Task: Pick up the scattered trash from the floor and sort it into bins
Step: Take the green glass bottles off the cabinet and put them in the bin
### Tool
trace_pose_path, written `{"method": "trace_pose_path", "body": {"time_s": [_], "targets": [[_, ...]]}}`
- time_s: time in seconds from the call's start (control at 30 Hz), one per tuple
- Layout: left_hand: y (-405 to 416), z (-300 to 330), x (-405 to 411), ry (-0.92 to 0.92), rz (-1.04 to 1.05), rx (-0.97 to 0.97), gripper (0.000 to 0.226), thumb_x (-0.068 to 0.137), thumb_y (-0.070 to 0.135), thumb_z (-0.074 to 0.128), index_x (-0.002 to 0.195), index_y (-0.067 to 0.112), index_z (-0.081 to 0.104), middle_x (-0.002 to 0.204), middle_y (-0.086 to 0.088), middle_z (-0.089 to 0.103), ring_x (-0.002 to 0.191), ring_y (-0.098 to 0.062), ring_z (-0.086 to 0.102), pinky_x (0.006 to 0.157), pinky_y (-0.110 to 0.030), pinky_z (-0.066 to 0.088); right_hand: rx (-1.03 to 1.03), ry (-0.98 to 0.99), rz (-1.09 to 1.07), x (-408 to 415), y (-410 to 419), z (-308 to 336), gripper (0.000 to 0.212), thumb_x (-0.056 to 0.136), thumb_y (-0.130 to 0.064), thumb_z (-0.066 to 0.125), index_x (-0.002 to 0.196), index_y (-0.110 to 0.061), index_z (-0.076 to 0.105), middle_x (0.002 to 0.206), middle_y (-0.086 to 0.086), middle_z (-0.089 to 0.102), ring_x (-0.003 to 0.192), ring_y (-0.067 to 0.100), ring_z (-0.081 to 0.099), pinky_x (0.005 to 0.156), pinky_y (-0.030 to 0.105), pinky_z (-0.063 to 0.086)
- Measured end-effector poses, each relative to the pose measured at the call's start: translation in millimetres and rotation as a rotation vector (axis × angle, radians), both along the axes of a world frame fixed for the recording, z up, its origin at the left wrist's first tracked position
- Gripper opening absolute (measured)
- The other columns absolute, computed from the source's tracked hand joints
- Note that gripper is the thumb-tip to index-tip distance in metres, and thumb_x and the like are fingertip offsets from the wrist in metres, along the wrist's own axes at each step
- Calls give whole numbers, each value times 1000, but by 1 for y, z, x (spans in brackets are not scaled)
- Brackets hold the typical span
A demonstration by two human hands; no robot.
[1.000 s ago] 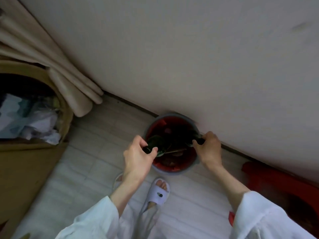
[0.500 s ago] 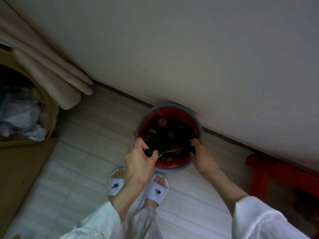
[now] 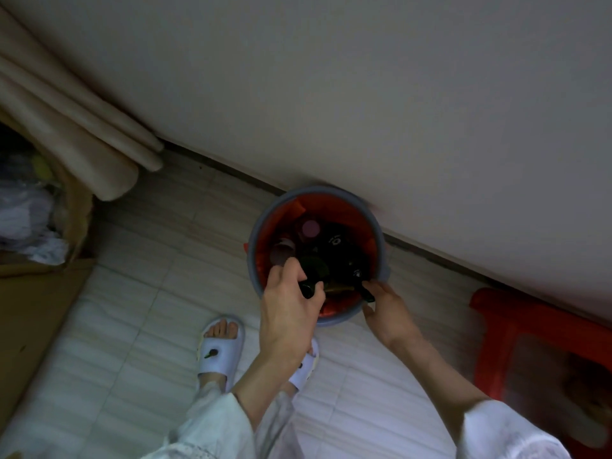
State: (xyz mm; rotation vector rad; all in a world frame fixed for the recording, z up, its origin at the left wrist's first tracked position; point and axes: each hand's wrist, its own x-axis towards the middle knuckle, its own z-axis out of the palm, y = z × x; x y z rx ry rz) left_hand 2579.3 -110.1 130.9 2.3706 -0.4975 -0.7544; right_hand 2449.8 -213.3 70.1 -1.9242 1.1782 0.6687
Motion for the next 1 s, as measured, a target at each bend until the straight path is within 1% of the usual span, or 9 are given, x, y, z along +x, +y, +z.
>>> {"method": "trace_pose_path", "body": {"time_s": [0.1, 0.23, 0.33, 0.43, 0.57, 0.67, 0.8, 0.9, 1.0], "targets": [[8, -2, 0, -24, 65, -38, 26, 81, 20, 68, 78, 14, 43, 82, -6, 52, 67, -14, 46, 56, -16, 31, -3, -4, -36, -2, 0, -3, 49, 93, -5, 47, 141, -10, 37, 149, 9, 33, 134, 25, 36, 110, 23, 25], [14, -12, -1, 36, 246, -95, 24, 78, 21, 71, 77, 18, 47, 79, -5, 59, 72, -16, 55, 63, -13, 42, 19, -16, -67, -3, 4, -4, 48, 94, -6, 45, 142, -10, 35, 150, 9, 31, 136, 24, 33, 110, 21, 23], [14, -14, -8, 251, 594, -162, 27, 79, 23, 71, 72, 29, 45, 79, -9, 64, 70, -22, 67, 65, -35, 56, 34, -23, -82, -5, 7, -3, 50, 95, -9, 45, 143, -12, 32, 152, 7, 27, 138, 23, 30, 111, 22, 22], [14, -11, -8, 418, 962, -246, 27, 81, 6, 68, 73, 12, 43, 77, -11, 58, 56, -13, 66, 52, -18, 55, 50, -23, -93, -8, 9, -3, 52, 95, -10, 45, 145, -15, 29, 154, 5, 24, 138, 22, 31, 111, 24, 24], [18, -11, 0, 567, 1240, -348, 29, 82, 2, 66, 74, 10, 40, 81, -13, 58, 47, -5, 64, 49, -17, 54, 49, -25, -113, -9, 13, -3, 54, 94, -11, 46, 145, -18, 29, 154, 4, 24, 135, 23, 36, 111, 29, 30], [19, -16, 0, 654, 1269, -359, 27, 83, 2, 65, 75, 10, 41, 83, -14, 58, 47, -6, 65, 52, -20, 56, 57, -23, -105, -8, 13, -2, 53, 95, -11, 45, 144, -19, 30, 154, 3, 24, 135, 23, 35, 110, 28, 30], [26, -35, -10, 762, 1190, -245, 14, 86, 4, 62, 76, 2, 53, 74, -15, 58, 43, -8, 63, 39, -15, 48, 70, -11, -86, -6, 14, -2, 51, 95, -11, 43, 144, -19, 31, 154, 3, 24, 137, 22, 33, 109, 25, 27], [30, -62, -17, 818, 1042, -45, 23, 87, 5, 61, 100, -12, 54, 85, -22, 57, 52, -21, 61, 38, -20, 49, 89, -9, -88, -7, 17, -4, 52, 95, -13, 45, 144, -19, 30, 155, 2, 22, 136, 22, 35, 109, 26, 29], [37, -82, -24, 835, 817, 147, 27, 86, 5, 62, 104, -14, 54, 81, -19, 58, 67, -28, 58, 67, -43, 58, 92, -6, -77, -7, 18, -4, 53, 95, -15, 46, 145, -20, 27, 156, 1, 18, 138, 20, 31, 109, 24, 26]]}}
